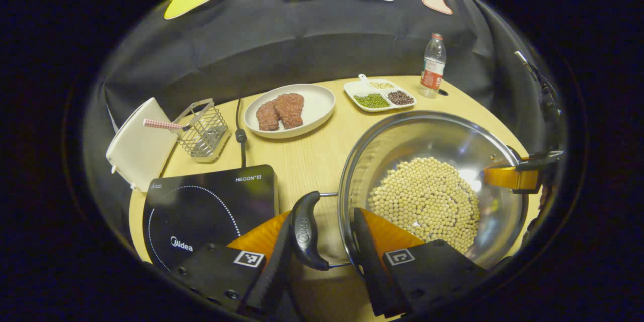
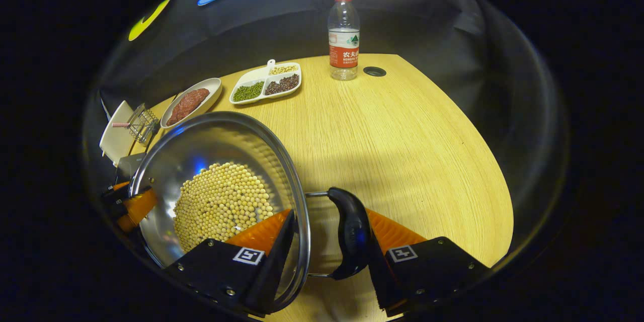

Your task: First push the handle of the pot to place it horizontally, then grasp the pot with both hands and set it on the induction cooktop.

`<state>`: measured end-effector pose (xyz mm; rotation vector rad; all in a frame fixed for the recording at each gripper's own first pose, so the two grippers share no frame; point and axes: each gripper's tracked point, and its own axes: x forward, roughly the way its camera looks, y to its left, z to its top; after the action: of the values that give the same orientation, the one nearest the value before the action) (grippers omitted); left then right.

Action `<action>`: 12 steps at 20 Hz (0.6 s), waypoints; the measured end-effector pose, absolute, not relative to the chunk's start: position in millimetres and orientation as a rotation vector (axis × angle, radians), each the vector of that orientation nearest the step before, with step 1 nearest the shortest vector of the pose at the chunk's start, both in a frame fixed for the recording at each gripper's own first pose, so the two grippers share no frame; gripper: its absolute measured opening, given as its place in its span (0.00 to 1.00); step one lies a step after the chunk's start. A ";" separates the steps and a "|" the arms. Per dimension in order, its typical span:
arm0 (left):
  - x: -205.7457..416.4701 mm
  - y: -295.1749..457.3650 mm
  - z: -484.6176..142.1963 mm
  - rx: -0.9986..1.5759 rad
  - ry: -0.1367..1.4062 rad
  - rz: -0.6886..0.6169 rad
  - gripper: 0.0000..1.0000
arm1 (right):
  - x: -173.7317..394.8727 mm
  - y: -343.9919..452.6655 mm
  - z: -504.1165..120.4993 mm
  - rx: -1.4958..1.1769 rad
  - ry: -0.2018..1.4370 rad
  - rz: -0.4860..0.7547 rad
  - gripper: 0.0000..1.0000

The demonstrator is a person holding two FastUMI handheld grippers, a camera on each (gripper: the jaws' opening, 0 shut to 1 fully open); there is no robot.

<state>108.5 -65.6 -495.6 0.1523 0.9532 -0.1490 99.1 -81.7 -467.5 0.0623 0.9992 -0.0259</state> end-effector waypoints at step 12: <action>104.8 -65.9 -495.5 0.112 0.978 -0.136 0.62 | 96.9 -79.5 -459.5 0.103 1.010 -0.025 0.61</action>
<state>104.8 -65.9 -495.5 0.1115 0.9783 -0.1358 96.9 -79.5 -459.5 0.1031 1.0096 -0.0250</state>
